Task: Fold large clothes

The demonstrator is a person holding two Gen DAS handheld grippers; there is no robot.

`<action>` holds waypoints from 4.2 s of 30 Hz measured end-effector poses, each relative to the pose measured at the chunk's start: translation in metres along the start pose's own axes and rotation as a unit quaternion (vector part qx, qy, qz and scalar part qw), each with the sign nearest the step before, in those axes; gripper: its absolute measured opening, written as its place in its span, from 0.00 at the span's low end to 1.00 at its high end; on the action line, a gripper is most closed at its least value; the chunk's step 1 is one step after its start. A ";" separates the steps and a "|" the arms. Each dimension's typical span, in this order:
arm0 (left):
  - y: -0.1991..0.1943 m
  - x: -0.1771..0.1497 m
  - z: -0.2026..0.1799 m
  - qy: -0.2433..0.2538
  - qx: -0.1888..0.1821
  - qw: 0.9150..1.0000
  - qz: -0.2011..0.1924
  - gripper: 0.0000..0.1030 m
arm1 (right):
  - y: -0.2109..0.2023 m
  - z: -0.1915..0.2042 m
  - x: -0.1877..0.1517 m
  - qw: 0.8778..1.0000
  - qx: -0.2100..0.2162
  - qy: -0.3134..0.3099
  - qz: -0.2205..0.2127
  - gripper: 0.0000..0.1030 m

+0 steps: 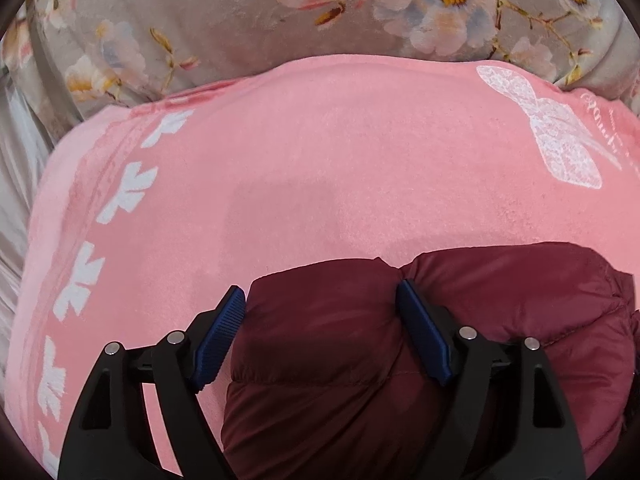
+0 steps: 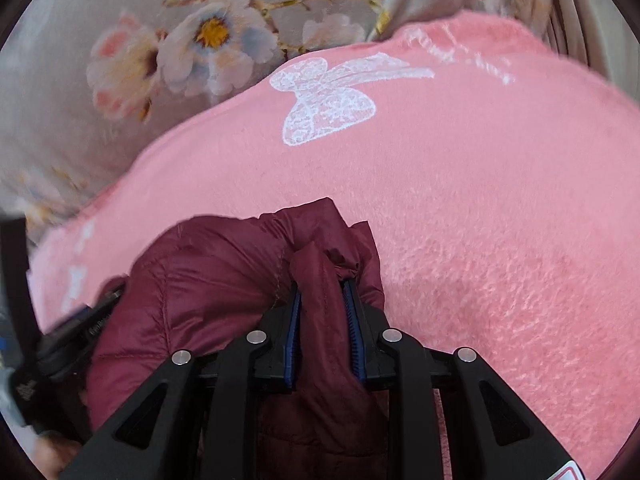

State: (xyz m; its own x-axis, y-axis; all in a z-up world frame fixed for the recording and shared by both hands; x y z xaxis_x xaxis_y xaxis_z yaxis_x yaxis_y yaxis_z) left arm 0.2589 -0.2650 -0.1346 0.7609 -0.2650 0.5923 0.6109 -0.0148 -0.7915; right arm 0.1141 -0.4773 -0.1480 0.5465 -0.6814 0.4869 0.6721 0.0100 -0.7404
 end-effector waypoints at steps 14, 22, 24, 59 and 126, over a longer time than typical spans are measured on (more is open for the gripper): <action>-0.076 -0.018 0.017 0.014 -0.081 0.997 0.003 0.75 | -0.055 0.010 -0.006 1.000 -0.002 -0.021 -0.005 0.36; -0.076 -0.012 0.033 -0.011 -0.077 0.997 0.004 0.75 | -0.054 0.054 0.010 0.997 0.016 -0.078 -0.017 0.10; -0.075 -0.008 0.032 -0.011 -0.073 0.997 0.000 0.75 | -0.059 0.063 0.013 0.995 0.020 -0.094 -0.031 0.10; -0.103 -0.116 0.044 0.083 -0.152 0.983 0.066 0.89 | -0.091 -0.022 -0.088 0.991 0.077 -0.012 0.111 0.51; -0.048 -0.091 0.041 -0.031 -0.275 0.955 0.103 0.72 | -0.047 0.003 -0.087 0.981 0.171 0.017 0.085 0.28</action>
State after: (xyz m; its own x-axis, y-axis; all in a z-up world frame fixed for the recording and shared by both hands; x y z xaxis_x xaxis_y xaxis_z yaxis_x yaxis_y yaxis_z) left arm 0.1696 -0.2011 -0.1443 0.8748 -0.2600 0.4088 0.2513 -0.4778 -0.8418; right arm 0.0369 -0.4163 -0.1539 0.6523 -0.6723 0.3499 0.7042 0.3668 -0.6080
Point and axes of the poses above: each gripper's, at about its wrist camera, not at the fingertips, and y roughly the way its jaws point, z to its left, x to its top, the point moved 3 cm from there along y, roughly the way its jaws point, and after that the axes turned 6 degrees about z, right-handed, at the moved point
